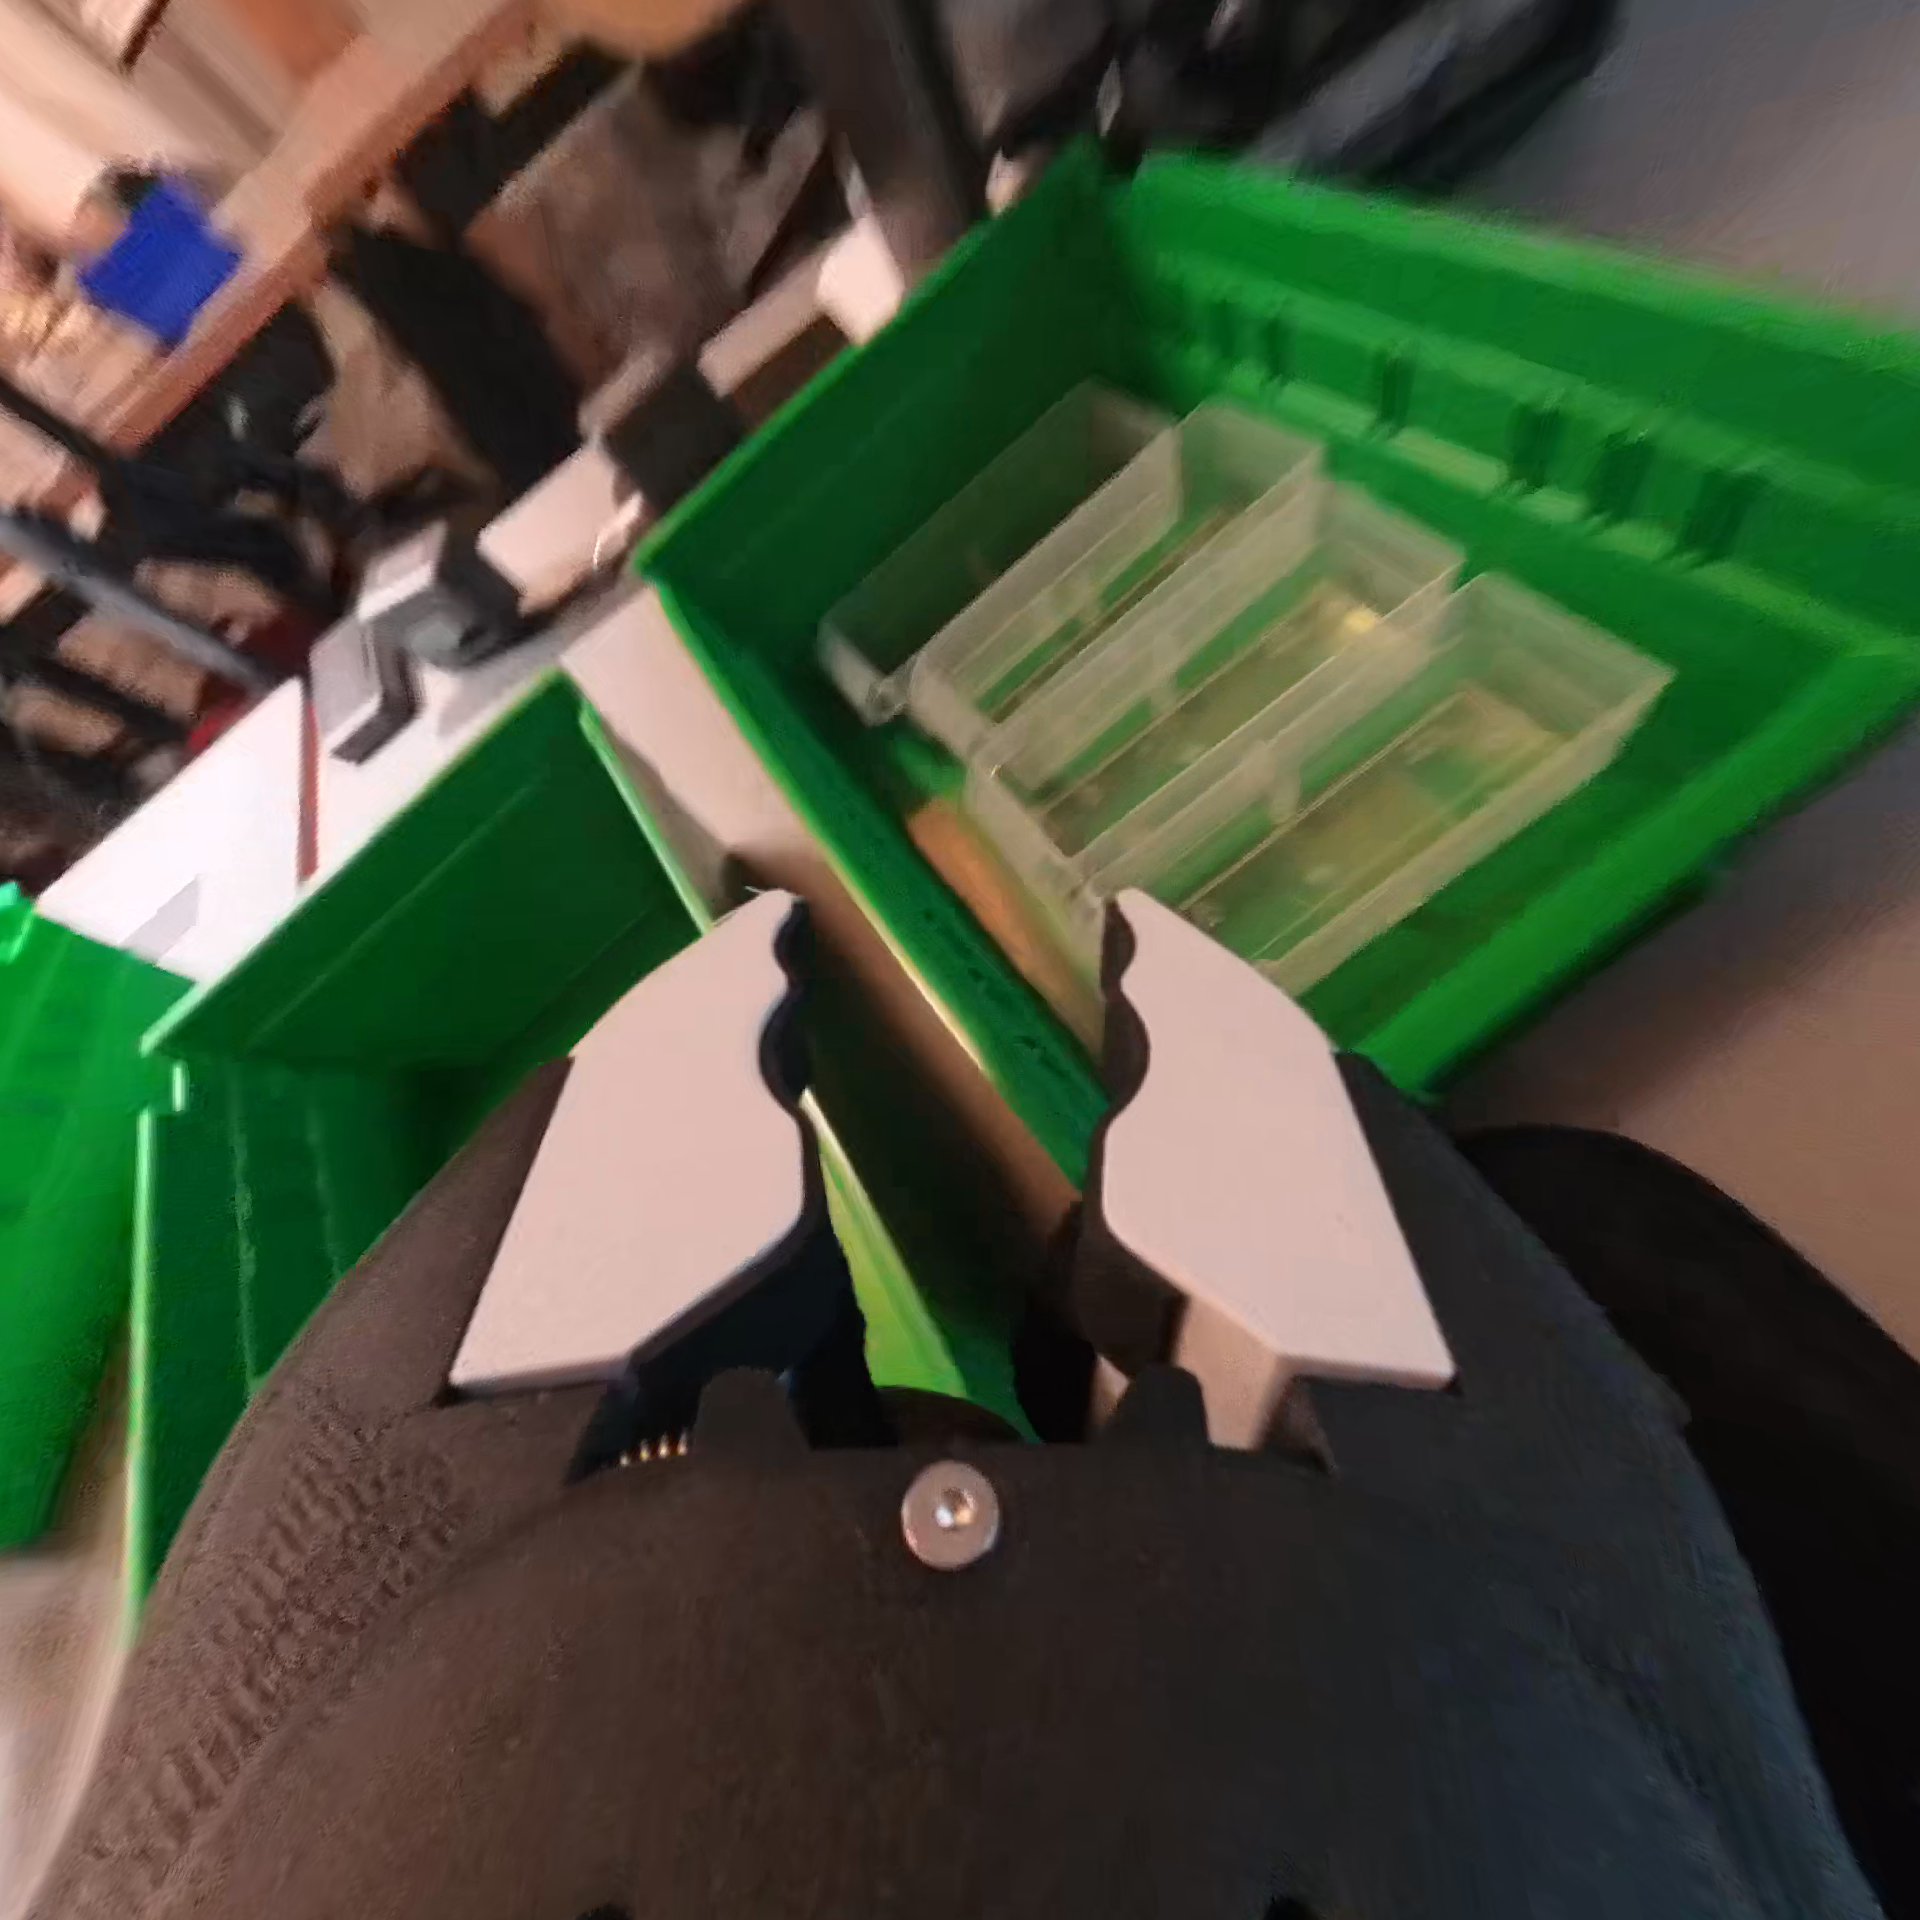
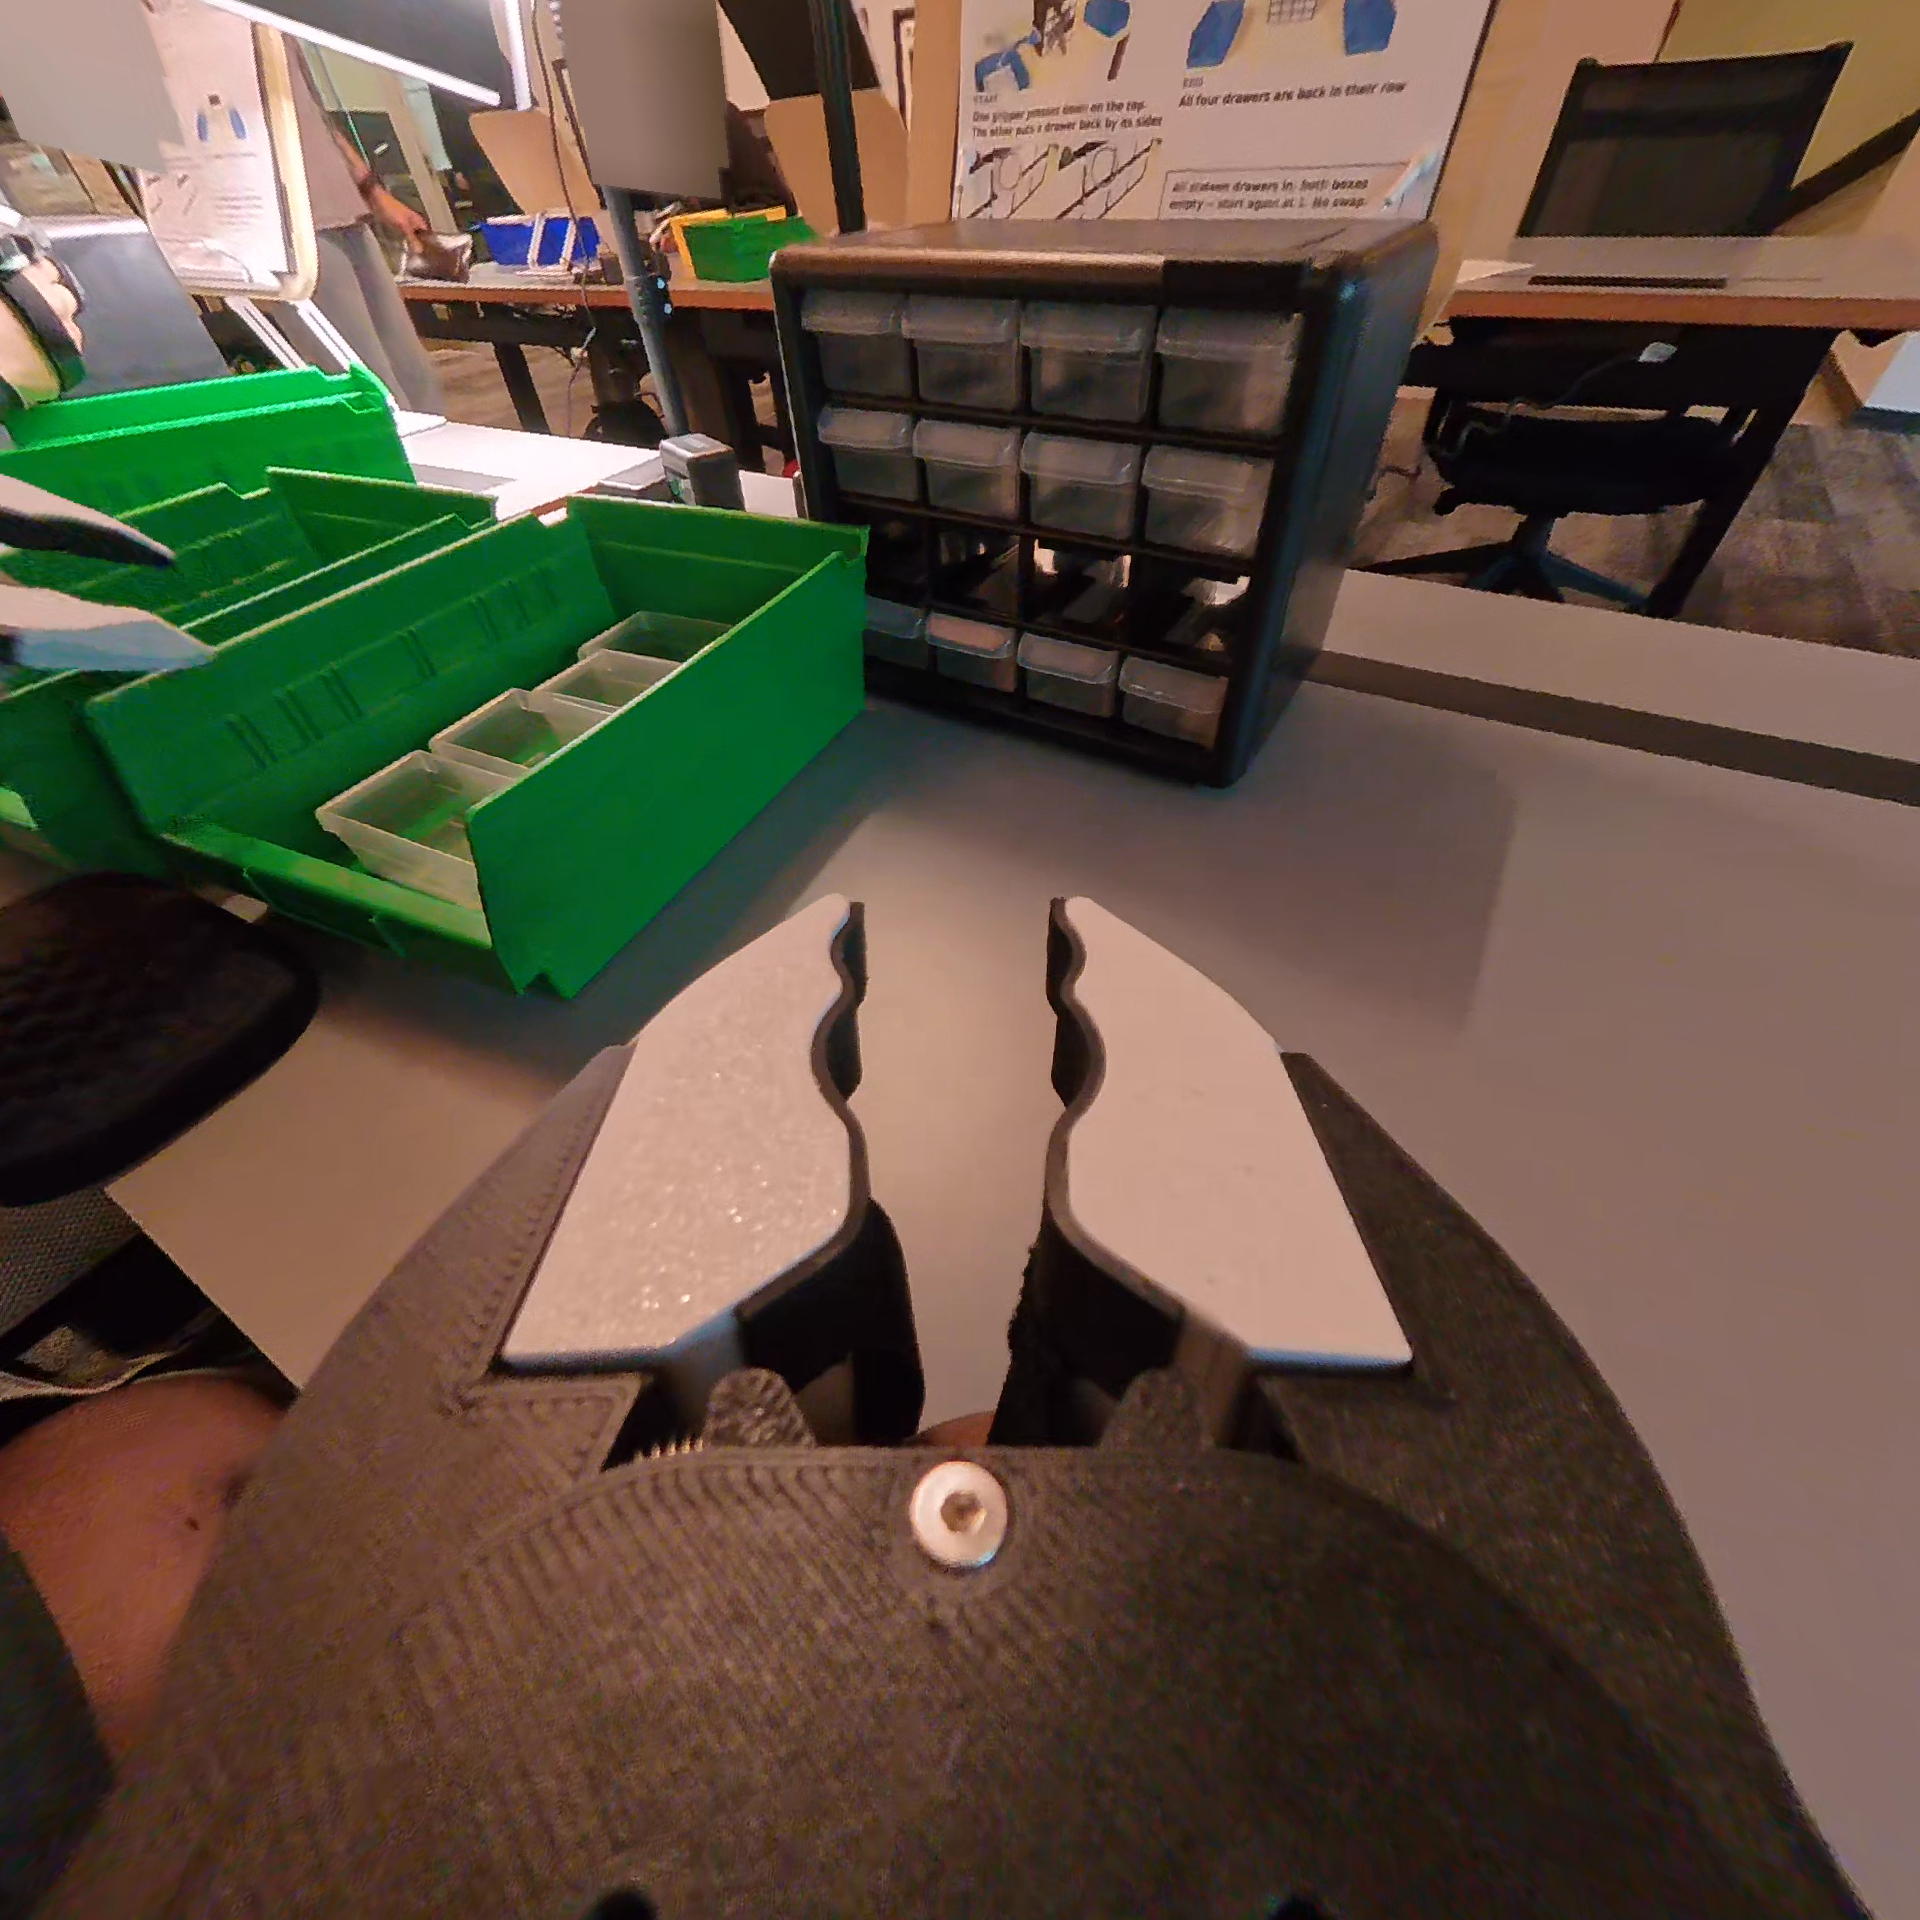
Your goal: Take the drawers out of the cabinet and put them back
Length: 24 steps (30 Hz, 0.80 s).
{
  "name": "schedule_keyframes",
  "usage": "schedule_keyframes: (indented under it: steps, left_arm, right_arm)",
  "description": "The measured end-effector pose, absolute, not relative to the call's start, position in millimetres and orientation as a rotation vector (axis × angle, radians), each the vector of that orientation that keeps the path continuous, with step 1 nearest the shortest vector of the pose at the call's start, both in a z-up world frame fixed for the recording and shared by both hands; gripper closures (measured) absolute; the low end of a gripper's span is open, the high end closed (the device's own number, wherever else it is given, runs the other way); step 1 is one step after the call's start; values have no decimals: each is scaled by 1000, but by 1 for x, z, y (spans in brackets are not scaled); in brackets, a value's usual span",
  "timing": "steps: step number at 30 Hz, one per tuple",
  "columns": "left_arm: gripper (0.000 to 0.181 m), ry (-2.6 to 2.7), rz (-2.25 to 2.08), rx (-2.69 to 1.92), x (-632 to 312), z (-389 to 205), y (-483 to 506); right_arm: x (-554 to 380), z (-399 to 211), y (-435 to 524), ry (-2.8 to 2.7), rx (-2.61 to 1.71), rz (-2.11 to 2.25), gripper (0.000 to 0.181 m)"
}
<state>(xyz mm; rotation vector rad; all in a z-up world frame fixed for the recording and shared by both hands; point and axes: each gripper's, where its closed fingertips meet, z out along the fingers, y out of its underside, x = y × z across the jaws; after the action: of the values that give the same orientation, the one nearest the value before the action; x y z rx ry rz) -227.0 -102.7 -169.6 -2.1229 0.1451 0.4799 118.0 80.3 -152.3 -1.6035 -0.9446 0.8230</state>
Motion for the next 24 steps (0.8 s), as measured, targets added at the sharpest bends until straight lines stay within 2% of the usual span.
schedule_keyframes:
  steps: [4, 9, 12, 18, 20, 24]
  left_arm:
    - [117, 354, 498, -2034, -238, -128, -144]
    - [109, 735, 572, -2368, -296, -192, -200]
    - [109, 710, 433, -2516, -320, -233, -216]
    - [133, 721, 346, -2532, -330, -263, -212]
    - [121, 724, 358, -2600, -340, -260, -215]
    - [118, 645, 324, -2480, -345, -214, -208]
  right_arm:
    - [131, -146, 87, -907, -1589, 807, 148]
    - [139, -137, 88, -878, -1558, 809, 148]
    - [141, -132, 86, -879, -1537, 798, 148]
    - [140, -130, 85, -894, -1515, 790, 148]
    - [141, -130, 86, -891, -1514, 791, 148]
    - [144, -128, 88, -873, -1507, 789, 149]
